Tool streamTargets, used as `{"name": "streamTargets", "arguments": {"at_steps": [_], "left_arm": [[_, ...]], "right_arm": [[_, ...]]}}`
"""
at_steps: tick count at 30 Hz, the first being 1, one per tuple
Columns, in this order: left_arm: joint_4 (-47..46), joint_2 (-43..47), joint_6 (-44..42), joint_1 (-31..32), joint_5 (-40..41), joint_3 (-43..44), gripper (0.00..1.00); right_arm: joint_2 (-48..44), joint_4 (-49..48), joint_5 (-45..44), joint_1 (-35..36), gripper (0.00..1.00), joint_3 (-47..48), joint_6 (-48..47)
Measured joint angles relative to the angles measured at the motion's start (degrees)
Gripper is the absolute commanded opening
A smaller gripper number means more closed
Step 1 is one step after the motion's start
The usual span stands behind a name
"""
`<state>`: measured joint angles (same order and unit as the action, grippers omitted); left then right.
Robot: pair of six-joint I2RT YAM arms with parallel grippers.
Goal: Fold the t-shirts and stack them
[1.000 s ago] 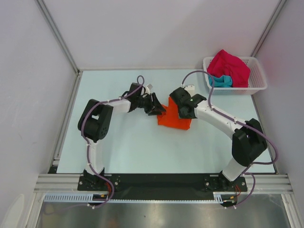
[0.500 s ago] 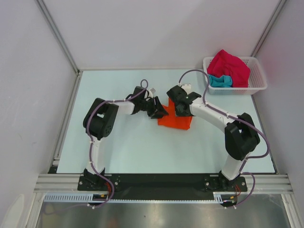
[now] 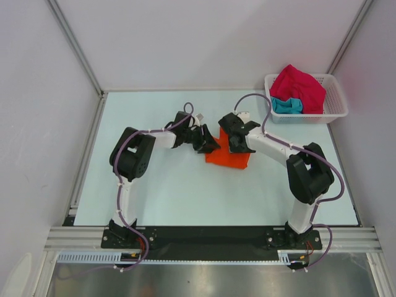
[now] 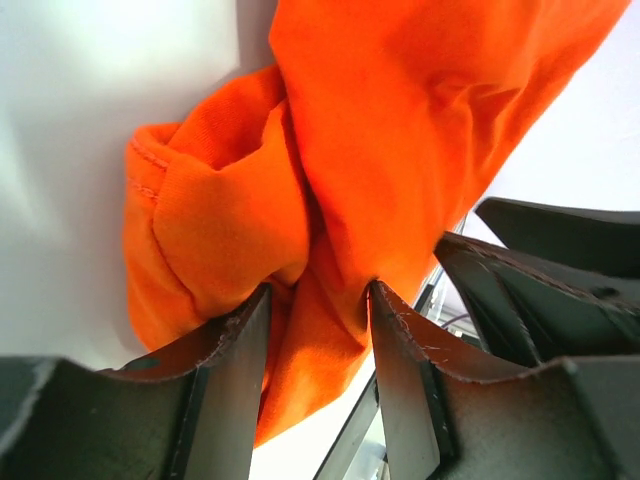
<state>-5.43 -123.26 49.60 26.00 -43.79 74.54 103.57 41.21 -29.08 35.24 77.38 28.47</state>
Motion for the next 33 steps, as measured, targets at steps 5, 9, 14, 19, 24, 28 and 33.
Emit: {"name": "streamTargets", "arguments": {"at_steps": [5,9,14,19,24,28,33], "left_arm": [[0.0,0.0,0.2,0.1,0.0,0.8,0.49],[0.0,0.0,0.5,0.2,0.0,1.2,0.49],[0.0,0.0,1.0,0.5,0.0,1.7,0.49],[0.0,0.0,1.4,1.2,0.1,2.2,0.49],[0.0,-0.5,1.5,2.2,0.1,3.0,0.49],[0.0,-1.0,1.7,2.5,0.1,3.0,0.48],[0.0,-1.3,1.9,2.5,0.1,3.0,0.46]], "right_arm": [[0.2,-0.8,0.1,-1.0,0.61,-1.4,0.0],[0.8,-1.6,0.2,-1.4,0.61,-1.6,0.0],[2.0,-2.7,0.9,-1.4,0.61,-1.7,0.0],[3.1,-3.8,1.4,-1.4,0.61,-2.2,0.0],[3.8,-4.8,1.6,-1.5,0.6,-3.0,0.0],[3.8,-6.0,1.8,-1.7,0.38,-4.0,0.1],[3.8,-7.3,3.3,-1.9,0.06,-4.9,0.0]]}}
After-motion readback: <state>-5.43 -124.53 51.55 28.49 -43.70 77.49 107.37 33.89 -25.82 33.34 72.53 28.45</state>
